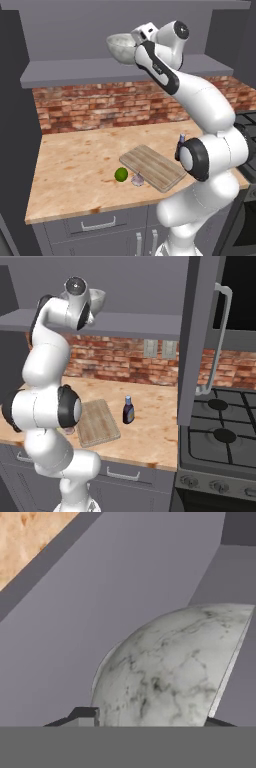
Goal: Open the cabinet. Place the bowl and condiment on the counter. Then place the lime and garlic on the cutting board.
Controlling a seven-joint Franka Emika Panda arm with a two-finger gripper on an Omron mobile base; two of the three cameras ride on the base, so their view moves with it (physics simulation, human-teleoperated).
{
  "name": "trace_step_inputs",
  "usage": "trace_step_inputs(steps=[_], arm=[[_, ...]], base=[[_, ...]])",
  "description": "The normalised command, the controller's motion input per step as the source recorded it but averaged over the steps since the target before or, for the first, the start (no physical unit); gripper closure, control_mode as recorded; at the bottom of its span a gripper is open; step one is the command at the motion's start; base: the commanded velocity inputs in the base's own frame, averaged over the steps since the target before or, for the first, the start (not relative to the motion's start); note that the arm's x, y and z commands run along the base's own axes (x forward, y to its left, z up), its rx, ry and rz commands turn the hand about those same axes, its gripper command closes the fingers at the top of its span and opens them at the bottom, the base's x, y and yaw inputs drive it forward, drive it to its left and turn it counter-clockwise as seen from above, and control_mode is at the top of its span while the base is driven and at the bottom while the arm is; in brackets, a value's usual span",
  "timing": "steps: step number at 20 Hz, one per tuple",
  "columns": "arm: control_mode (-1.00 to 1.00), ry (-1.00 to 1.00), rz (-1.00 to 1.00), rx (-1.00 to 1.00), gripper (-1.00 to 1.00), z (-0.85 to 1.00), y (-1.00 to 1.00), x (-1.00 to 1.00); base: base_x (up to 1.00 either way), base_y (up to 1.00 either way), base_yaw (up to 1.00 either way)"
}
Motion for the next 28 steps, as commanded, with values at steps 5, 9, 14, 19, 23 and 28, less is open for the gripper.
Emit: trace_step_inputs(steps=[5, 9, 14, 19, 23, 28], arm=[[-1.0, -0.04, 0.0, 0.0, 1.0, 0.0, 0.0, -0.27], [-1.0, -0.02, 0.0, 0.0, 1.0, 0.07, 0.0, -0.29], [-1.0, -0.01, 0.0, 0.0, 1.0, 0.31, 0.0, -0.28], [-1.0, 0.0, 0.0, 0.0, 1.0, 0.31, 0.0, -0.28], [-1.0, 0.0, 0.0, 0.0, 1.0, 0.11, 0.0, -0.3], [-1.0, 0.0, 0.0, 0.0, 1.0, 0.0, -0.01, -0.31]], base=[[0.0, 0.0, 0.0], [0.0, 0.0, 0.0], [0.0, 0.0, 0.0], [0.0, 0.0, 0.0], [0.0, 0.0, 0.0], [0.0, 0.0, 0.0]])
